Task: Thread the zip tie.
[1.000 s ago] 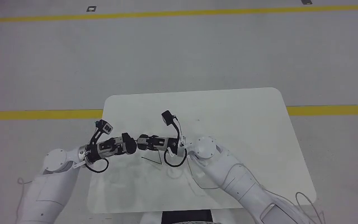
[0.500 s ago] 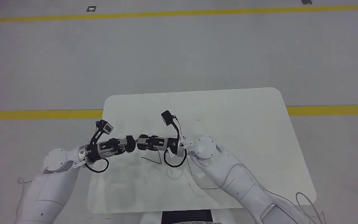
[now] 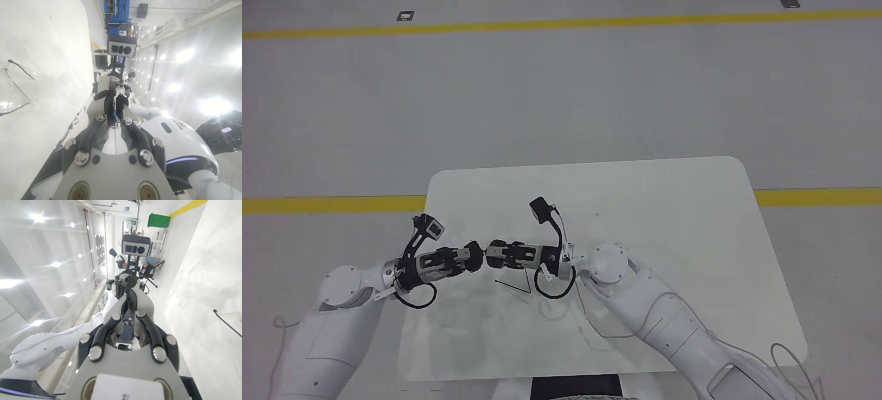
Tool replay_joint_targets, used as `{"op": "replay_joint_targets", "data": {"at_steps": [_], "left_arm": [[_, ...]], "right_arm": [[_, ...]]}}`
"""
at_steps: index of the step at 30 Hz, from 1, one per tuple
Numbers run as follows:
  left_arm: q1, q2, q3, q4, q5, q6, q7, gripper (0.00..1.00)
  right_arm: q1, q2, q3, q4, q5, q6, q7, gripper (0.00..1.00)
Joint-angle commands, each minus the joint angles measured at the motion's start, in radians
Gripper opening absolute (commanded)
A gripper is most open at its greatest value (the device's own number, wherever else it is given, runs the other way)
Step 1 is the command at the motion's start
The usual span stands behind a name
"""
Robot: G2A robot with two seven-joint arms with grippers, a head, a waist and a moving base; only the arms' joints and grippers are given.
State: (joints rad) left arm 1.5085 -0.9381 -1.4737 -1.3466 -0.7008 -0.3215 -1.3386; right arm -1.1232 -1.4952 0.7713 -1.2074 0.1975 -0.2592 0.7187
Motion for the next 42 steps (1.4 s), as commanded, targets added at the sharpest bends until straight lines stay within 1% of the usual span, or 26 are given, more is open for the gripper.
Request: {"op": "replay_joint_targets", "data": {"at_steps": [1,10,15,16,22,23,26,27,30,32,34,36,37,38,39,41,42], "left_arm": [[0.000,0.001,0.000,0.000,-0.001,0.000,0.002,0.06],[0.000,0.003,0.003,0.002,-0.004,-0.002,0.013,0.07],[0.001,0.005,0.004,0.002,-0.002,-0.002,0.016,0.04],[0.001,0.006,0.004,0.002,-0.002,-0.001,0.017,0.00],[0.001,0.007,0.007,0.002,-0.001,-0.002,0.020,0.01],[0.001,0.007,0.008,0.003,-0.002,-0.003,0.020,0.11],[0.001,0.008,0.009,0.003,-0.004,-0.004,0.020,0.31],[0.001,0.009,0.009,0.003,-0.004,-0.004,0.020,0.34],[0.001,0.009,0.011,0.003,-0.005,-0.004,0.021,0.38],[0.001,0.010,0.011,0.003,-0.005,-0.004,0.021,0.37],[0.000,0.011,0.013,0.003,-0.005,-0.004,0.021,0.33],[0.000,0.011,0.014,0.003,-0.006,-0.004,0.021,0.26],[0.000,0.011,0.014,0.004,-0.006,-0.004,0.021,0.25],[0.000,0.012,0.014,0.004,-0.007,-0.004,0.021,0.20],[0.000,0.012,0.015,0.004,-0.007,-0.004,0.021,0.18],[-0.001,0.012,0.016,0.004,-0.008,-0.005,0.020,0.09],[-0.001,0.013,0.016,0.004,-0.008,-0.005,0.020,0.07]], "right_arm": [[0.000,0.000,-0.001,0.000,-0.001,0.000,0.001,0.00],[0.001,0.001,-0.004,0.001,-0.006,-0.004,0.005,0.00],[0.001,0.001,-0.005,0.000,-0.006,-0.008,0.005,0.00],[0.000,0.001,-0.005,0.000,-0.007,-0.010,0.005,0.00],[-0.001,0.002,-0.005,0.000,-0.007,-0.016,0.004,0.00],[-0.001,0.002,-0.005,0.000,-0.007,-0.016,0.004,0.00],[-0.002,0.002,-0.005,-0.001,-0.006,-0.018,0.003,0.00],[-0.002,0.002,-0.005,-0.002,-0.006,-0.018,0.003,0.00],[-0.003,0.002,-0.005,-0.002,-0.007,-0.018,0.002,0.00],[-0.002,0.002,-0.005,-0.002,-0.007,-0.018,0.002,0.00],[-0.002,0.002,-0.005,-0.002,-0.007,-0.017,0.003,0.00],[-0.002,0.003,-0.005,-0.002,-0.007,-0.016,0.004,0.00],[-0.002,0.003,-0.006,-0.002,-0.007,-0.015,0.004,0.00],[-0.002,0.003,-0.006,-0.002,-0.007,-0.015,0.004,0.00],[-0.002,0.003,-0.006,-0.002,-0.008,-0.015,0.003,0.00],[-0.002,0.003,-0.006,-0.002,-0.008,-0.014,0.003,0.00],[-0.002,0.003,-0.007,-0.002,-0.009,-0.014,0.003,0.00]]}}
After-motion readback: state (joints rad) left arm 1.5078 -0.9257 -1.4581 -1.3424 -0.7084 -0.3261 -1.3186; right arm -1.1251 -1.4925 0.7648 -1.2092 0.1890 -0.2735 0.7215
